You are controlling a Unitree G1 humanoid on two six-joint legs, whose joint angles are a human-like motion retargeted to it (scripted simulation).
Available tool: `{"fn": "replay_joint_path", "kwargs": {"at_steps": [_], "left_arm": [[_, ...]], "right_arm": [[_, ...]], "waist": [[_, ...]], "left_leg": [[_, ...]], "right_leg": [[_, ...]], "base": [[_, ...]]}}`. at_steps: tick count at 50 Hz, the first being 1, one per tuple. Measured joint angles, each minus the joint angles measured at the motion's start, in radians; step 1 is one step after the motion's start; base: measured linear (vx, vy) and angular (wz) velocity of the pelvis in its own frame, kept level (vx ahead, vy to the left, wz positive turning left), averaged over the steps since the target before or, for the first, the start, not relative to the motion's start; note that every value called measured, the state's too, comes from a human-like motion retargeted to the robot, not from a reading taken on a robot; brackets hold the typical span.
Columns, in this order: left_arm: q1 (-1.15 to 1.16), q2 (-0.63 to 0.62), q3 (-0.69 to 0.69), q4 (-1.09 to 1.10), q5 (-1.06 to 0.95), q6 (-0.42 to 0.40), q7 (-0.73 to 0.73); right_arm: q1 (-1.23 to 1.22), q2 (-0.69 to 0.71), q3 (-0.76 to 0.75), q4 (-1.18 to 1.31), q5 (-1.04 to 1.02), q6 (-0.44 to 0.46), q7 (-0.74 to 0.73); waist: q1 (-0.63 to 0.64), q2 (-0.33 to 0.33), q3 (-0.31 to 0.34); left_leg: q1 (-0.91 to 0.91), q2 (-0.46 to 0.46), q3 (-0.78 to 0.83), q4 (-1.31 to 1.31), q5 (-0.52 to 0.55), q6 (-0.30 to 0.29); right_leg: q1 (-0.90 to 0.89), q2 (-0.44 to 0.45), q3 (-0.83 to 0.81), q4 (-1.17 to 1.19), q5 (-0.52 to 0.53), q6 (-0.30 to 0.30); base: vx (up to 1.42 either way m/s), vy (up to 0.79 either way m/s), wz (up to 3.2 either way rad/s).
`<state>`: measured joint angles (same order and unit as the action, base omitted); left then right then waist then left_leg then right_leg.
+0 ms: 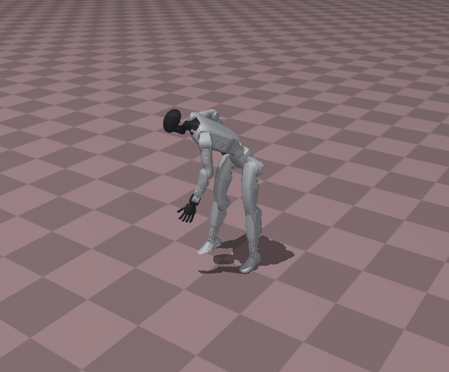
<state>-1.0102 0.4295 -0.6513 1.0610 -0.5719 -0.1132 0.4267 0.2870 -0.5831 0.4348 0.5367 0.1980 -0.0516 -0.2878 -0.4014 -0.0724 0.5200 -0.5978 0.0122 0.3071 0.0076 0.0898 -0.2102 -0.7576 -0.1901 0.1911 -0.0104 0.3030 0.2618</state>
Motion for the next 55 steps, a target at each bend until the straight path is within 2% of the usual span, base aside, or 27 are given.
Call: {"fn": "replay_joint_path", "kwargs": {"at_steps": [3, 5, 8, 10, 12, 15, 20, 25, 33, 38, 40, 42, 48, 50, 52, 55], "left_arm": [[-0.199, 0.025, -0.079, 0.134, 0.011, 0.047, -0.008], [-0.281, 0.055, -0.081, 0.203, 0.17, 0.084, -0.114], [-0.404, 0.12, -0.153, 0.197, 0.175, 0.106, -0.111], [-0.501, 0.18, -0.232, 0.192, 0.2, 0.117, -0.133], [-0.546, 0.204, -0.253, 0.175, 0.191, 0.128, -0.119], [-0.619, 0.214, -0.293, 0.189, 0.222, 0.149, -0.121], [-0.629, 0.191, -0.295, 0.226, 0.259, 0.152, -0.098], [-0.545, 0.178, -0.272, 0.175, 0.272, 0.116, -0.069], [-0.196, 0.072, -0.16, 0.026, 0.167, 0.012, -0.016], [-0.031, -0.032, -0.125, 0.013, -0.024, -0.046, 0.063], [0.089, -0.061, -0.062, 0.003, 0.055, -0.047, 0.008], [0.122, -0.083, -0.042, -0.016, -0.018, -0.062, 0.039], [0.33, -0.061, 0.124, -0.14, 0.025, -0.066, -0.058], [0.469, -0.053, 0.182, -0.205, 0.048, -0.049, -0.081], [0.65, -0.049, 0.222, -0.272, 0.066, -0.033, -0.1], [0.74, -0.056, 0.249, -0.297, 0.082, -0.031, -0.117]], "right_arm": [[-0.003, -0.052, 0.051, -0.002, 0.02, 0.014, 0.043], [0.047, -0.068, 0.018, -0.024, 0.058, -0.016, 0.105], [0.074, -0.079, -0.01, -0.031, 0.131, -0.032, 0.086], [0.051, -0.094, 0.022, -0.035, 0.178, -0.024, 0.106], [0.085, -0.086, -0.033, -0.034, 0.209, -0.047, 0.073], [0.11, -0.106, -0.053, -0.046, 0.222, -0.052, 0.08], [0.176, -0.141, -0.079, -0.066, 0.218, -0.065, 0.101], [0.177, -0.11, -0.085, -0.042, 0.211, -0.057, 0.126], [0.108, -0.063, -0.076, 0.033, 0.111, -0.03, 0.102], [-0.046, -0.025, -0.055, 0.105, 0.04, 0.013, -0.008], [-0.052, -0.003, -0.094, 0.118, 0.012, -0.004, -0.014], [-0.124, 0.01, -0.081, 0.141, 0.024, 0.01, -0.061], [-0.237, 0.091, -0.108, 0.189, 0.008, 0.0, -0.084], [-0.213, 0.125, -0.126, 0.208, -0.014, -0.003, -0.107], [-0.134, 0.153, -0.149, 0.215, -0.038, -0.009, -0.133], [-0.142, 0.178, -0.164, 0.244, -0.037, -0.003, -0.139]], "waist": [[-0.059, 0.012, 0.0], [-0.069, 0.054, 0.0], [-0.079, 0.053, 0.0], [-0.103, 0.034, 0.0], [-0.094, 0.025, 0.0], [-0.093, 0.002, 0.0], [-0.088, -0.031, 0.0], [-0.064, 0.022, 0.0], [0.024, 0.094, 0.0], [0.092, 0.11, 0.0], [0.135, 0.126, 0.0], [0.17, 0.12, 0.0], [0.26, 0.115, -0.007], [0.275, 0.121, -0.085], [0.289, 0.136, -0.234], [0.332, 0.147, -0.3]], "left_leg": [[-0.245, 0.009, 0.008, 0.126, -0.015, 0.005], [-0.526, 0.138, -0.01, 0.499, -0.135, -0.04], [-0.718, 0.186, -0.008, 0.605, -0.144, -0.042], [-0.824, 0.194, 0.022, 0.638, -0.14, -0.022], [-0.91, 0.24, 0.001, 0.703, -0.152, -0.03], [-0.972, 0.269, 0.015, 0.741, -0.157, -0.021], [-0.972, 0.294, 0.04, 0.763, -0.163, -0.024], [-0.971, 0.279, 0.008, 0.752, -0.153, -0.033], [-0.685, 0.226, -0.026, 0.637, -0.139, -0.049], [-0.349, 0.119, -0.041, 0.333, -0.074, -0.011], [-0.233, 0.174, -0.05, 0.376, -0.149, -0.021], [-0.102, 0.109, -0.063, 0.24, -0.076, -0.003], [0.252, 0.091, -0.096, 0.107, -0.087, 0.013], [0.346, 0.09, -0.111, 0.068, -0.092, 0.012], [0.388, 0.096, -0.133, 0.039, -0.095, 0.001], [0.466, 0.088, -0.167, 0.001, -0.1, 0.008]], "right_leg": [[-0.176, -0.011, 0.014, -0.029, 0.056, 0.0], [-0.327, 0.06, -0.033, 0.085, 0.002, 0.0], [-0.474, 0.091, -0.017, 0.078, 0.035, 0.0], [-0.571, 0.087, 0.023, 0.053, 0.063, 0.0], [-0.625, 0.126, 0.009, 0.059, 0.073, 0.0], [-0.681, 0.149, 0.028, 0.052, 0.088, 0.0], [-0.683, 0.169, 0.047, 0.036, 0.108, 0.0], [-0.656, 0.158, 0.009, 0.02, 0.111, 0.0], [-0.381, 0.131, -0.051, -0.005, 0.082, 0.0], [-0.142, 0.071, -0.056, -0.074, 0.088, 0.0], [-0.022, 0.123, -0.105, -0.032, 0.023, 0.0], [0.072, 0.072, -0.083, -0.07, 0.031, 0.0], [0.377, 0.063, -0.124, -0.046, -0.08, 0.0], [0.458, 0.062, -0.145, -0.033, -0.119, 0.0], [0.494, 0.068, -0.174, -0.016, -0.153, 0.0], [0.569, 0.057, -0.211, -0.001, -0.196, 0.0]], "base": [[-0.2, 0.01, 0.5], [-0.13, -0.09, -0.23], [-0.11, 0.01, -0.39], [-0.08, 0.08, -0.24], [-0.07, -0.05, -0.72], [-0.04, -0.04, -0.57], [-0.02, -0.03, -0.28], [-0.02, -0.01, 0.18], [0.0, -0.06, 0.26], [0.08, -0.05, 0.43], [0.19, -0.23, -0.22], [0.16, 0.05, 0.24], [0.24, -0.01, 0.17], [0.33, -0.01, 0.37], [0.34, -0.03, 0.55], [0.24, 0.04, 0.63]]}}
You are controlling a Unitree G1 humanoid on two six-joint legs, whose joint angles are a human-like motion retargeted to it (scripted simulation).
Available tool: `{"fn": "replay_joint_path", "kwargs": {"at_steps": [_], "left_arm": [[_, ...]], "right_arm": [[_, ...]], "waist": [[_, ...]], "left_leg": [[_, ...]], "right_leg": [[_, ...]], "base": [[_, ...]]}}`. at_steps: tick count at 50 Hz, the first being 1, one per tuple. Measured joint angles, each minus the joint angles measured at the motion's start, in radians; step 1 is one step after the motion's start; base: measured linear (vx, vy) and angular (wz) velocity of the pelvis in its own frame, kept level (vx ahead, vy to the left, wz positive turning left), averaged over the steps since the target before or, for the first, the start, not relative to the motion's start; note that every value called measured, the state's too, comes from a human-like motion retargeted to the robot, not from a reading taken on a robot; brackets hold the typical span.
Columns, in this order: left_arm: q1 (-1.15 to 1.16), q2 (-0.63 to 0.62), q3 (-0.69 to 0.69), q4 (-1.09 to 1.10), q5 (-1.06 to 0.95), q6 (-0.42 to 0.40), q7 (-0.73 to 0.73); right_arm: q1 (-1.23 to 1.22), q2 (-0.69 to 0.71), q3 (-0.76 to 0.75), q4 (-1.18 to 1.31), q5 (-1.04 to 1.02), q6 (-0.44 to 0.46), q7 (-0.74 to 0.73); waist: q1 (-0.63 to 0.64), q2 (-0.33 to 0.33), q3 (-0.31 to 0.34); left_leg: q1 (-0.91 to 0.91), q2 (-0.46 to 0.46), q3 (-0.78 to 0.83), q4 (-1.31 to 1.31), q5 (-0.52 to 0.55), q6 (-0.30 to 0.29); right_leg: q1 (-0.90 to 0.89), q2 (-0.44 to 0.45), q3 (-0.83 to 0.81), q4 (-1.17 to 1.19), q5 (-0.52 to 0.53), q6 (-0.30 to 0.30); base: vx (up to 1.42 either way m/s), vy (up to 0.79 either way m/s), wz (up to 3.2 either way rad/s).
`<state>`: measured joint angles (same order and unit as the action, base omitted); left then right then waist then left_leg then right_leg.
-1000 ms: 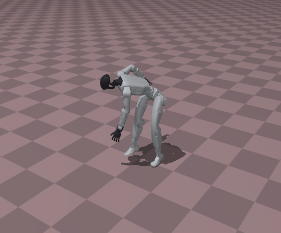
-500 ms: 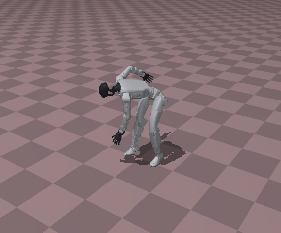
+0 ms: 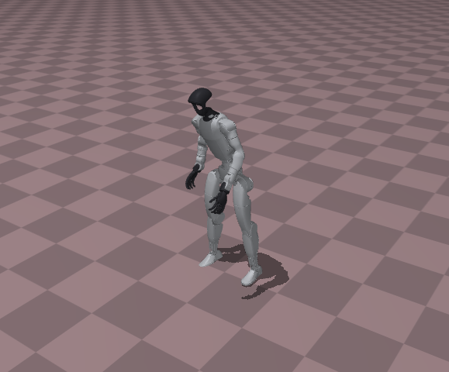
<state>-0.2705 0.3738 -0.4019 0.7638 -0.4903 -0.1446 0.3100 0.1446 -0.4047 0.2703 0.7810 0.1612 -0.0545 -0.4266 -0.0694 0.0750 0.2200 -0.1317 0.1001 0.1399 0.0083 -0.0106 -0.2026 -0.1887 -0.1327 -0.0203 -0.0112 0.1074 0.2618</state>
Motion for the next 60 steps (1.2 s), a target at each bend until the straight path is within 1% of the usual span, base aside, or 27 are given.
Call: {"fn": "replay_joint_path", "kwargs": {"at_steps": [2, 3, 4, 5, 7, 13, 17, 20, 25, 30, 37, 42, 43, 45, 48, 50, 52, 53, 55, 60], "left_arm": [[0.044, -0.011, 0.01, 0.01, 0.02, 0.007, -0.02], [0.065, -0.012, 0.008, 0.018, 0.025, 0.01, -0.046], [0.085, -0.016, 0.01, 0.032, 0.022, 0.017, -0.051], [0.105, -0.022, 0.014, 0.048, 0.013, 0.026, -0.046], [0.13, -0.041, 0.028, 0.1, 0.048, 0.043, -0.065], [0.178, -0.113, 0.117, 0.328, 0.109, 0.082, -0.117], [0.216, -0.142, 0.204, 0.479, 0.083, 0.099, -0.132], [0.254, -0.15, 0.261, 0.554, 0.055, 0.103, -0.137], [0.324, -0.158, 0.324, 0.59, 0.045, 0.097, -0.139], [0.376, -0.163, 0.34, 0.549, 0.046, 0.085, -0.132], [0.392, -0.157, 0.34, 0.458, 0.059, 0.074, -0.102], [0.381, -0.144, 0.314, 0.403, 0.071, 0.069, -0.087], [0.382, -0.14, 0.306, 0.392, 0.077, 0.067, -0.092], [0.373, -0.13, 0.289, 0.371, 0.08, 0.068, -0.087], [0.367, -0.112, 0.277, 0.334, 0.1, 0.07, -0.102], [0.372, -0.097, 0.278, 0.301, 0.117, 0.071, -0.121], [0.376, -0.082, 0.283, 0.263, 0.127, 0.073, -0.135], [0.384, -0.074, 0.288, 0.24, 0.133, 0.072, -0.147], [0.388, -0.058, 0.295, 0.199, 0.132, 0.072, -0.152], [0.4, -0.023, 0.306, 0.108, 0.111, 0.062, -0.146]], "right_arm": [[-0.006, 0.013, -0.003, 0.027, 0.001, -0.002, 0.005], [0.0, 0.017, 0.003, 0.034, 0.008, -0.024, 0.031], [-0.005, 0.02, 0.016, 0.055, 0.014, -0.031, 0.033], [-0.016, 0.023, 0.033, 0.081, 0.018, -0.031, 0.024], [-0.023, 0.032, 0.043, 0.108, 0.002, -0.022, 0.046], [-0.035, 0.046, 0.066, 0.163, -0.041, -0.005, 0.138], [-0.035, 0.06, 0.082, 0.196, -0.067, 0.009, 0.175], [-0.033, 0.069, 0.099, 0.218, -0.098, 0.019, 0.189], [-0.031, 0.08, 0.122, 0.24, -0.174, 0.038, 0.221], [-0.025, 0.087, 0.131, 0.252, -0.218, 0.047, 0.239], [-0.027, 0.102, 0.144, 0.293, -0.248, 0.056, 0.242], [-0.044, 0.107, 0.152, 0.321, -0.27, 0.064, 0.239], [-0.043, 0.105, 0.146, 0.318, -0.264, 0.058, 0.245], [-0.056, 0.106, 0.14, 0.318, -0.246, 0.064, 0.242], [-0.074, 0.104, 0.104, 0.301, -0.182, 0.059, 0.264], [-0.086, 0.101, 0.075, 0.284, -0.135, 0.054, 0.291], [-0.112, 0.099, 0.061, 0.273, -0.102, 0.06, 0.313], [-0.122, 0.096, 0.056, 0.264, -0.093, 0.056, 0.327], [-0.161, 0.095, 0.068, 0.256, -0.086, 0.066, 0.336], [-0.277, 0.101, 0.13, 0.226, -0.098, 0.063, 0.323]], "waist": [[0.03, 0.003, -0.034], [0.042, 0.0, -0.046], [0.055, -0.002, -0.066], [0.068, -0.003, -0.089], [0.098, -0.007, -0.112], [0.173, -0.033, -0.157], [0.213, -0.058, -0.186], [0.237, -0.075, -0.207], [0.255, -0.091, -0.234], [0.254, -0.1, -0.253], [0.251, -0.111, -0.263], [0.244, -0.114, -0.264], [0.239, -0.115, -0.27], [0.239, -0.117, -0.264], [0.237, -0.119, -0.254], [0.237, -0.124, -0.253], [0.246, -0.13, -0.245], [0.248, -0.134, -0.245], [0.265, -0.144, -0.231], [0.307, -0.166, -0.173]], "left_leg": [[0.043, -0.01, -0.023, -0.008, -0.016, 0.013], [0.046, -0.02, -0.029, 0.038, -0.061, 0.037], [0.066, -0.027, -0.049, 0.023, -0.058, 0.039], [0.095, -0.033, -0.074, -0.021, -0.031, 0.03], [0.136, -0.034, -0.102, -0.043, -0.032, 0.029], [0.224, -0.044, -0.17, -0.081, -0.041, 0.03], [0.25, -0.051, -0.189, -0.078, -0.052, 0.034], [0.261, -0.054, -0.19, -0.073, -0.06, 0.037], [0.276, -0.054, -0.182, -0.073, -0.07, 0.034], [0.284, -0.054, -0.183, -0.077, -0.073, 0.032], [0.284, -0.054, -0.187, -0.079, -0.072, 0.033], [0.27, -0.055, -0.182, -0.064, -0.08, 0.039], [0.244, -0.055, -0.174, -0.025, -0.106, 0.054], [0.26, -0.056, -0.183, -0.065, -0.075, 0.036], [0.257, -0.055, -0.182, -0.066, -0.072, 0.037], [0.229, -0.055, -0.175, -0.028, -0.094, 0.049], [0.226, -0.054, -0.18, -0.041, -0.081, 0.042], [0.202, -0.053, -0.172, -0.004, -0.106, 0.055], [0.213, -0.053, -0.185, -0.047, -0.071, 0.038], [0.189, -0.045, -0.202, -0.065, -0.049, 0.036]], "right_leg": [[0.046, -0.015, -0.03, 0.021, -0.037, 0.0], [0.061, -0.034, -0.053, 0.061, -0.085, 0.0], [0.084, -0.041, -0.065, 0.063, -0.098, -0.006], [0.11, -0.042, -0.071, 0.046, -0.094, -0.014], [0.152, -0.045, -0.1, 0.054, -0.115, -0.02], [0.258, -0.06, -0.174, 0.07, -0.164, -0.036], [0.299, -0.068, -0.197, 0.068, -0.181, -0.047], [0.313, -0.07, -0.2, 0.067, -0.188, -0.054], [0.321, -0.071, -0.195, 0.076, -0.197, -0.059], [0.327, -0.072, -0.198, 0.08, -0.202, -0.059], [0.328, -0.073, -0.204, 0.08, -0.205, -0.059], [0.317, -0.074, -0.203, 0.087, -0.208, -0.058], [0.297, -0.078, -0.21, 0.111, -0.221, -0.062], [0.308, -0.073, -0.198, 0.082, -0.204, -0.055], [0.305, -0.072, -0.195, 0.08, -0.201, -0.054], [0.283, -0.075, -0.201, 0.102, -0.211, -0.057], [0.281, -0.072, -0.195, 0.089, -0.202, -0.054], [0.263, -0.075, -0.203, 0.112, -0.213, -0.058], [0.271, -0.069, -0.193, 0.079, -0.192, -0.052], [0.252, -0.06, -0.206, 0.067, -0.177, -0.055]], "base": [[0.23, 0.12, 0.78], [0.23, 0.15, 0.87], [0.21, 0.11, 0.81], [0.18, 0.03, 0.7], [0.17, 0.02, 0.69], [0.15, 0.03, 0.58], [0.11, 0.03, 0.24], [0.08, 0.03, 0.01], [0.06, 0.02, -0.07], [0.0, 0.0, 0.0], [0.0, 0.0, 0.0], [0.0, 0.0, 0.0], [0.0, 0.0, 0.0], [0.0, 0.0, 0.0], [0.0, 0.0, 0.0], [0.0, 0.0, 0.0], [0.0, 0.0, 0.0], [0.0, 0.0, 0.0], [0.0, 0.0, 0.0], [-0.08, -0.04, 0.16]]}}
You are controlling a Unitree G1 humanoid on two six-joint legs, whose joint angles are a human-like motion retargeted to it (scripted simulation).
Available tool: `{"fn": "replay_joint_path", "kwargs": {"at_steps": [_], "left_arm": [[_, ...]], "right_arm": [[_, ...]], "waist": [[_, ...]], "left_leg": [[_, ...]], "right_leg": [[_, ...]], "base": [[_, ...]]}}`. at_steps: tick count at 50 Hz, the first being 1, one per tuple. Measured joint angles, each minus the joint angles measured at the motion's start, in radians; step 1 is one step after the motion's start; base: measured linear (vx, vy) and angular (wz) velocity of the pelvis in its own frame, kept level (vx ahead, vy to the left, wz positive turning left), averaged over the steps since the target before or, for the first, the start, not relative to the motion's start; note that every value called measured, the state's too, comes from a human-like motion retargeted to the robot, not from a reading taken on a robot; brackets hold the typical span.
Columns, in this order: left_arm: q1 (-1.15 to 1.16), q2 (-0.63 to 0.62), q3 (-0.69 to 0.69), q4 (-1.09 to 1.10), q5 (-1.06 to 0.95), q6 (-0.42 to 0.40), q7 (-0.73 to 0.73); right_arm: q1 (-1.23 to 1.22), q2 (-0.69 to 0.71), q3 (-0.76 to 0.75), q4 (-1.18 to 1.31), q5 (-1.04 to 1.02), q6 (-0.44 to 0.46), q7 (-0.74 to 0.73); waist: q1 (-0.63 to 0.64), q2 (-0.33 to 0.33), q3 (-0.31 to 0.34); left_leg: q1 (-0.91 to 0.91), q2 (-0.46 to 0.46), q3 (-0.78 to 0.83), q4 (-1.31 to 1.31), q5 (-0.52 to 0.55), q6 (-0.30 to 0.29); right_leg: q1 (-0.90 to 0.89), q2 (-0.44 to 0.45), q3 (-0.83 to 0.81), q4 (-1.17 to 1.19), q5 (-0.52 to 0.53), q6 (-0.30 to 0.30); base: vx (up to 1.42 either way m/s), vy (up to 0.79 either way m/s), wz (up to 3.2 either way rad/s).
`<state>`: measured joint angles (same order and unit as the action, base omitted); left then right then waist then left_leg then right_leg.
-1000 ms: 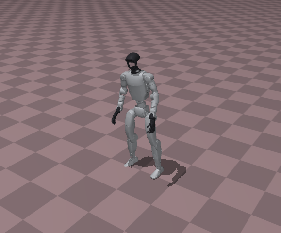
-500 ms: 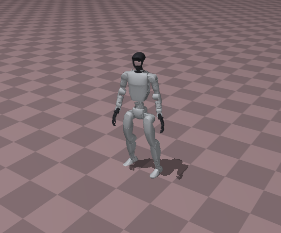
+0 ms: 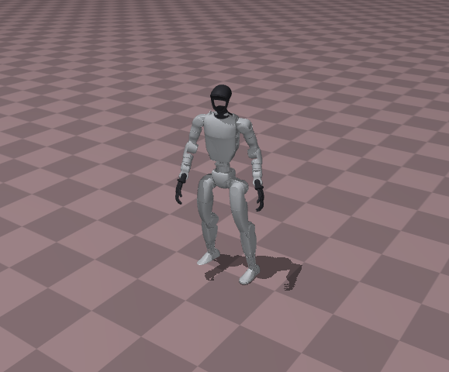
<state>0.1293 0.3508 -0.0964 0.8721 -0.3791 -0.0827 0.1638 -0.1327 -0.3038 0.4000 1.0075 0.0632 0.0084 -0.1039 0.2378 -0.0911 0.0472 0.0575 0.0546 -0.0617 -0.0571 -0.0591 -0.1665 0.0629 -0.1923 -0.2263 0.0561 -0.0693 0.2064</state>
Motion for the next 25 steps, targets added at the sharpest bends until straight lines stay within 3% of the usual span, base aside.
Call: {"fn": "replay_joint_path", "kwargs": {"at_steps": [5, 13, 15, 18, 20, 25], "left_arm": [[-0.026, 0.022, -0.003, -0.041, -0.049, -0.016, 0.045], [-0.081, 0.06, -0.043, -0.162, -0.188, -0.062, 0.092], [-0.067, 0.056, -0.03, -0.227, -0.108, -0.078, 0.051], [0.003, 0.091, -0.063, -0.35, -0.155, -0.11, 0.048], [0.068, 0.109, -0.093, -0.423, -0.146, -0.126, 0.005], [0.142, 0.17, -0.142, -0.517, -0.238, -0.139, -0.021]], "right_arm": [[-0.145, 0.027, 0.054, -0.014, 0.045, -0.028, -0.085], [-0.495, 0.052, 0.109, 0.078, 0.176, -0.087, -0.23], [-0.588, 0.028, 0.143, 0.083, 0.169, -0.053, -0.249], [-0.733, 0.007, 0.238, 0.146, 0.118, -0.038, -0.292], [-0.833, -0.001, 0.26, 0.22, 0.033, -0.021, -0.313], [-1.09, -0.062, 0.387, 0.345, -0.009, -0.002, -0.362]], "waist": [[0.047, -0.011, 0.108], [0.081, 0.038, 0.398], [0.078, 0.063, 0.464], [0.068, 0.092, 0.473], [0.077, 0.09, 0.473], [0.103, 0.09, 0.473]], "left_leg": [[-0.066, 0.014, -0.041, -0.014, 0.038, -0.007], [-0.315, 0.041, -0.169, 0.008, 0.127, -0.034], [-0.403, 0.051, -0.203, -0.028, 0.207, -0.041], [-0.612, 0.06, -0.27, -0.03, 0.27, -0.063], [-0.788, 0.015, -0.261, 0.101, 0.22, -0.095], [-1.148, -0.042, -0.286, 0.176, 0.263, -0.095]], "right_leg": [[-0.061, 0.013, -0.031, 0.018, 0.016, -0.009], [-0.287, 0.031, -0.127, 0.134, 0.04, -0.033], [-0.386, 0.033, -0.155, 0.163, 0.06, -0.036], [-0.586, 0.035, -0.206, 0.215, 0.072, -0.059], [-0.773, -0.028, -0.212, 0.386, 0.035, -0.05], [-1.15, -0.098, -0.215, 0.533, 0.04, -0.054]], "base": [[-0.17, -0.06, 0.42], [-0.3, -0.09, 0.73], [-0.39, -0.08, 0.75], [-0.34, -0.07, 0.75], [-0.22, 0.04, 0.59], [-0.21, 0.04, 0.6]]}}
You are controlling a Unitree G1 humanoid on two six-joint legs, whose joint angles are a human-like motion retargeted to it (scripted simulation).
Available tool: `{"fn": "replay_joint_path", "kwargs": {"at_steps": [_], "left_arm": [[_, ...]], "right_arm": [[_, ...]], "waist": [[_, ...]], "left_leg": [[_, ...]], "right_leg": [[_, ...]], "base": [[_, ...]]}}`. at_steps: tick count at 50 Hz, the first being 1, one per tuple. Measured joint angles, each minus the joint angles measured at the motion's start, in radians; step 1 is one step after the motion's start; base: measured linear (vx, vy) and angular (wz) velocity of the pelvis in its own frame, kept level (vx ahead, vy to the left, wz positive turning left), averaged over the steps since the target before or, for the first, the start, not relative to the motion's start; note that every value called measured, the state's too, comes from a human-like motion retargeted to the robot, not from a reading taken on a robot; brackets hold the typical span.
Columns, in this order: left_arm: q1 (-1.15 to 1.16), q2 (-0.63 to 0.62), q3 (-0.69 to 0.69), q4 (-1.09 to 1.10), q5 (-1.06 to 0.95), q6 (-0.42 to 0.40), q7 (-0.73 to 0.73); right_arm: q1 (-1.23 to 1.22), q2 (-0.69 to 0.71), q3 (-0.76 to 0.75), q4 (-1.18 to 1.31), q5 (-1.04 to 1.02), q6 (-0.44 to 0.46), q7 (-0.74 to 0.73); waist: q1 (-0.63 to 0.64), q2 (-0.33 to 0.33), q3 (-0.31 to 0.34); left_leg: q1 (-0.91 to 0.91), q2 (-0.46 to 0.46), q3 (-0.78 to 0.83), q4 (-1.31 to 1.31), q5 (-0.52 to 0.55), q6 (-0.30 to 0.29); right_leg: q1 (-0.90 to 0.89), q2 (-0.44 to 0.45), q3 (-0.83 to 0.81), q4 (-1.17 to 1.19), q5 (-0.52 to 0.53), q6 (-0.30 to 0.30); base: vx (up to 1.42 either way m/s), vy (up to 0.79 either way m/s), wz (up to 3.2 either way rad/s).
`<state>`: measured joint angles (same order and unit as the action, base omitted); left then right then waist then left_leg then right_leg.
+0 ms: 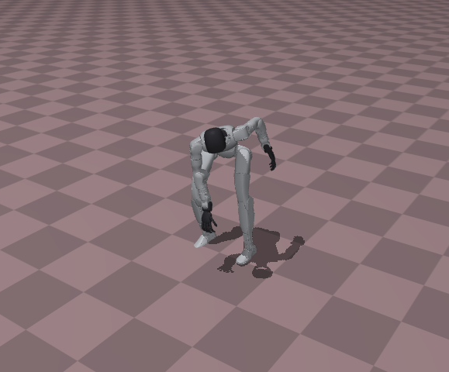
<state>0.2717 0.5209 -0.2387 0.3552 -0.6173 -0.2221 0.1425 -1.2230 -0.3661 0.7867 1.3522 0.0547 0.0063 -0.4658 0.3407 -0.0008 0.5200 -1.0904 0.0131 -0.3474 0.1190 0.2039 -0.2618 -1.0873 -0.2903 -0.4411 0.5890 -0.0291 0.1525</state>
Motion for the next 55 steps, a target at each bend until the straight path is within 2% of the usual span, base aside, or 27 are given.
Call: {"fn": "replay_joint_path", "kwargs": {"at_steps": [5, 10, 15, 19, 28, 33, 36, 37, 40, 42, 43, 44, 45, 52, 53, 55], "left_arm": [[0.034, 0.007, -0.012, 0.003, -0.069, 0.008, -0.014], [0.011, -0.023, -0.032, 0.039, -0.182, 0.007, -0.002], [0.02, -0.04, -0.032, 0.058, -0.244, 0.001, -0.021], [0.008, -0.06, 0.005, 0.083, -0.235, 0.009, -0.032], [0.021, -0.074, 0.075, 0.218, -0.008, 0.042, -0.015], [-0.016, -0.086, 0.09, 0.3, 0.11, 0.07, -0.029], [-0.057, -0.081, 0.089, 0.327, 0.101, 0.084, 0.023], [-0.07, -0.078, 0.088, 0.337, 0.095, 0.089, 0.042], [-0.085, -0.094, 0.086, 0.376, 0.122, 0.102, 0.056], [-0.087, -0.115, 0.098, 0.404, 0.17, 0.102, 0.041], [-0.082, -0.134, 0.118, 0.42, 0.228, 0.096, 0.01], [-0.098, -0.132, 0.12, 0.429, 0.196, 0.101, 0.04], [-0.124, -0.119, 0.113, 0.435, 0.12, 0.111, 0.1], [-0.202, -0.149, 0.161, 0.524, 0.098, 0.115, 0.164], [-0.206, -0.154, 0.162, 0.538, 0.096, 0.112, 0.159], [-0.216, -0.148, 0.144, 0.567, 0.043, 0.097, 0.164]], "right_arm": [[-0.217, -0.102, 0.12, -0.009, 0.067, -0.026, -0.036], [-0.42, -0.133, 0.183, -0.004, 0.001, -0.016, -0.054], [-0.426, -0.149, 0.23, -0.016, -0.036, -0.02, -0.058], [-0.362, -0.138, 0.214, -0.019, -0.054, -0.015, -0.083], [0.033, -0.041, 0.135, -0.17, -0.124, -0.024, -0.069], [0.287, -0.005, -0.083, -0.293, -0.032, -0.066, -0.025], [0.426, -0.001, -0.198, -0.358, 0.074, -0.077, -0.015], [0.474, -0.003, -0.225, -0.375, 0.097, -0.076, -0.012], [0.644, -0.02, -0.293, -0.406, 0.092, -0.066, 0.016], [0.767, -0.036, -0.341, -0.426, 0.048, -0.057, 0.056], [0.837, -0.042, -0.383, -0.441, 0.003, -0.053, 0.088], [0.871, -0.046, -0.378, -0.435, 0.0, -0.042, 0.093], [0.887, -0.05, -0.349, -0.419, 0.018, -0.027, 0.084], [1.113, -0.035, -0.41, -0.347, 0.012, 0.012, 0.147], [1.138, -0.028, -0.421, -0.326, 0.012, 0.006, 0.165], [1.169, -0.003, -0.419, -0.266, 0.022, -0.016, 0.177]], "waist": [[0.002, 0.03, 0.0], [-0.001, 0.053, 0.0], [0.004, 0.07, 0.0], [0.011, 0.044, 0.0], [-0.022, -0.073, 0.0], [-0.049, -0.125, 0.0], [-0.063, -0.129, -0.003], [-0.067, -0.128, -0.012], [-0.087, -0.137, -0.067], [-0.094, -0.137, -0.089], [-0.093, -0.122, -0.078], [-0.096, -0.132, -0.1], [-0.102, -0.156, -0.139], [-0.108, -0.162, -0.235], [-0.118, -0.158, -0.255], [-0.134, -0.15, -0.292]], "left_leg": [[-0.289, -0.044, -0.048, 0.043, 0.041, 0.0], [-0.47, -0.07, -0.091, 0.036, 0.07, 0.0], [-0.464, -0.077, -0.125, -0.011, 0.102, 0.0], [-0.444, -0.076, -0.112, 0.028, 0.068, 0.0], [-0.114, -0.034, -0.041, 0.064, -0.009, 0.0], [0.137, -0.001, 0.019, 0.055, -0.064, 0.0], [0.339, 0.069, 0.015, -0.103, -0.01, 0.002], [0.407, 0.09, 0.021, -0.159, 0.008, 0.005], [0.543, 0.087, 0.075, -0.174, -0.026, 0.025], [0.619, 0.074, 0.123, -0.105, -0.11, 0.026], [0.68, 0.076, 0.155, -0.046, -0.196, 0.026], [0.724, 0.074, 0.172, -0.092, -0.172, 0.037], [0.76, 0.071, 0.182, -0.189, -0.092, 0.054], [0.996, 0.053, 0.324, -0.202, -0.184, 0.073], [1.019, 0.053, 0.353, -0.19, -0.217, 0.087], [1.074, 0.051, 0.346, -0.204, -0.221, 0.075]], "right_leg": [[-0.291, -0.058, -0.031, 0.113, -0.004, -0.007], [-0.474, -0.099, -0.069, 0.178, -0.019, -0.017], [-0.483, -0.125, -0.095, 0.216, -0.04, -0.027], [-0.443, -0.114, -0.096, 0.202, -0.043, -0.027], [-0.088, -0.041, -0.048, 0.082, -0.023, 0.007], [0.167, 0.007, -0.002, -0.018, -0.009, 0.032], [0.354, 0.084, 0.001, -0.175, 0.027, 0.021], [0.414, 0.107, 0.006, -0.228, 0.042, 0.019], [0.548, 0.114, 0.046, -0.3, 0.052, 0.03], [0.635, 0.103, 0.068, -0.293, 0.029, 0.046], [0.706, 0.102, 0.074, -0.278, 0.0, 0.065], [0.733, 0.104, 0.097, -0.316, 0.015, 0.063], [0.738, 0.108, 0.13, -0.379, 0.053, 0.051], [0.909, 0.097, 0.244, -0.419, 0.024, 0.072], [0.928, 0.093, 0.246, -0.414, 0.008, 0.068], [0.986, 0.102, 0.267, -0.452, 0.004, 0.053]], "base": [[-0.11, -0.01, 0.85], [0.0, -0.04, 0.88], [0.0, -0.07, 0.53], [0.06, -0.02, -0.24], [0.07, -0.01, -0.73], [0.13, 0.03, -0.82], [0.09, -0.04, -0.87], [0.13, 0.07, -0.88], [0.2, 0.16, -0.75], [0.29, 0.2, -0.75], [0.28, 0.2, -0.88], [0.18, 0.16, -1.02], [0.11, 0.13, -1.06], [0.2, 0.13, -0.93], [0.22, 0.1, -0.59], [0.21, 0.07, -0.56]]}}
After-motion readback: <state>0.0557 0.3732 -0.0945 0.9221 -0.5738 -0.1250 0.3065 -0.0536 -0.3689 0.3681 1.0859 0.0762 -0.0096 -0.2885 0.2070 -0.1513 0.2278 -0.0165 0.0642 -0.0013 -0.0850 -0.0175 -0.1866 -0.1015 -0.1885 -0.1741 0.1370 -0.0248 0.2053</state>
